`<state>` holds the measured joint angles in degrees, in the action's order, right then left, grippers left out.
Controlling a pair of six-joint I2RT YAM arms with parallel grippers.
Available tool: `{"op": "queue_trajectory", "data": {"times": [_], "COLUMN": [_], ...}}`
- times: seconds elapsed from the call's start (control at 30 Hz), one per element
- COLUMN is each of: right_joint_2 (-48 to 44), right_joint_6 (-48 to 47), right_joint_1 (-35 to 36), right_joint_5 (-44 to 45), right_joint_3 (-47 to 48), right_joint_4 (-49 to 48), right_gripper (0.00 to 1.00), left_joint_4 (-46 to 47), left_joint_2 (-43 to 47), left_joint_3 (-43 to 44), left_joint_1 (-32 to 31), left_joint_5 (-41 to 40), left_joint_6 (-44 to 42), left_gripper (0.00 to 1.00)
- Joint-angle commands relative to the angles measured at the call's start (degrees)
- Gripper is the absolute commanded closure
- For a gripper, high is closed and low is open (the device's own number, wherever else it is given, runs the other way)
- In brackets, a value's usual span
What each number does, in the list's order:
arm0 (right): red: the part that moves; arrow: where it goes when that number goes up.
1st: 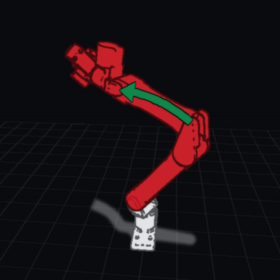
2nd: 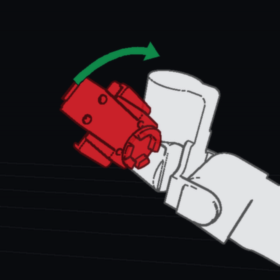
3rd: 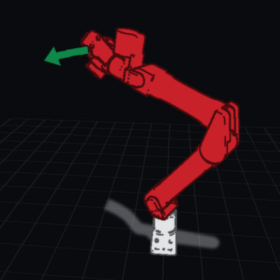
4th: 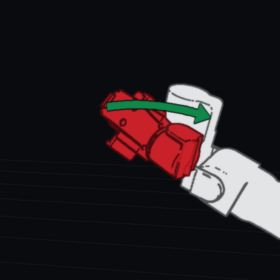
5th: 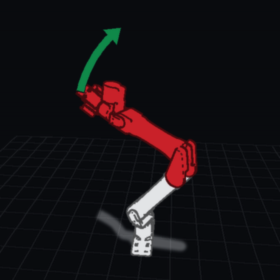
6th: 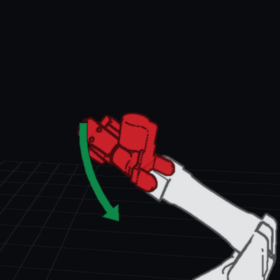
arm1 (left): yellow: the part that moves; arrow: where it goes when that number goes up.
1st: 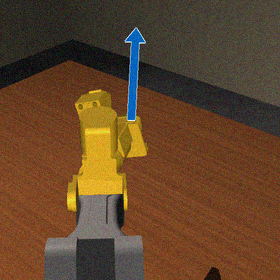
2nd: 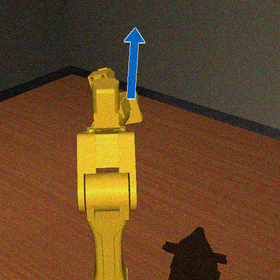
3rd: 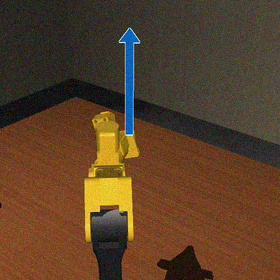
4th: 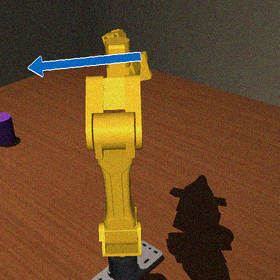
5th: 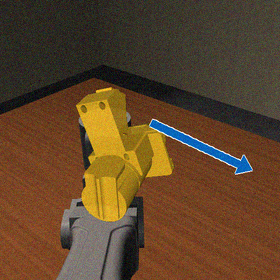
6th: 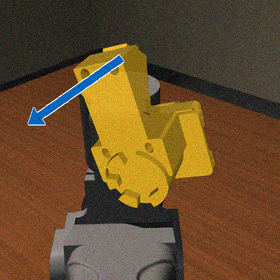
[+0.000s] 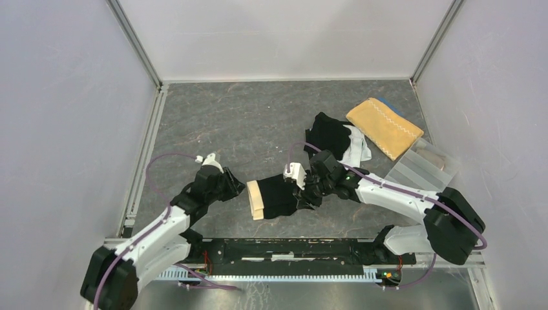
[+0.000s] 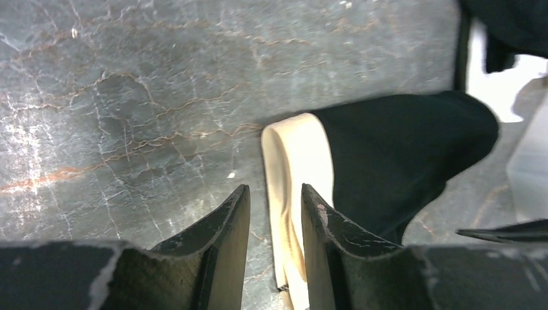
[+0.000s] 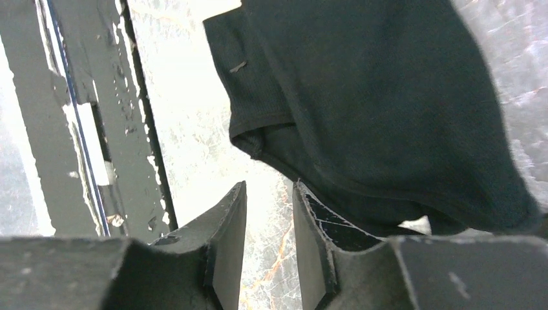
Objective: Roll the underwear
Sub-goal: Fold the underwear at the center of the board.
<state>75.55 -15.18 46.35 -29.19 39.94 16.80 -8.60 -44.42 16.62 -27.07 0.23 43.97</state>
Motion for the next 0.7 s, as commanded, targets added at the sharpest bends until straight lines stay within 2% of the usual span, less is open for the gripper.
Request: {"op": "queue_trajectory", "data": {"times": [0.0,0.23,0.47,0.67], "right_joint_2": [-4.32,-0.47,7.42,14.83], "right_joint_6": [5.75,16.86,20.10,20.88], "right_joint_1": [0.15,0.98,1.07,1.09], "right_joint_5": [3.92,5.60,11.24,13.62], "right_joint_3": [0.26,-0.16,1.88,4.47], "right_joint_4": [-5.81,-17.89,-19.35,-21.78], "right_gripper": [0.66,0.63,0.75,0.78], "left_joint_4": [3.73,11.49,13.78,17.61], "left_joint_2": [-10.02,-19.37,-24.39,-29.65], "left_joint_3": [4.50,5.47,6.46,7.64], "left_joint_1": [0.18,0.18,0.25,0.33], "left_joint_5": [-0.54,5.26,3.36,0.33], "left_joint_6": [2.96,2.75,2.09,2.25], "left_gripper": [0.59,0.59,0.64,0.69]}}
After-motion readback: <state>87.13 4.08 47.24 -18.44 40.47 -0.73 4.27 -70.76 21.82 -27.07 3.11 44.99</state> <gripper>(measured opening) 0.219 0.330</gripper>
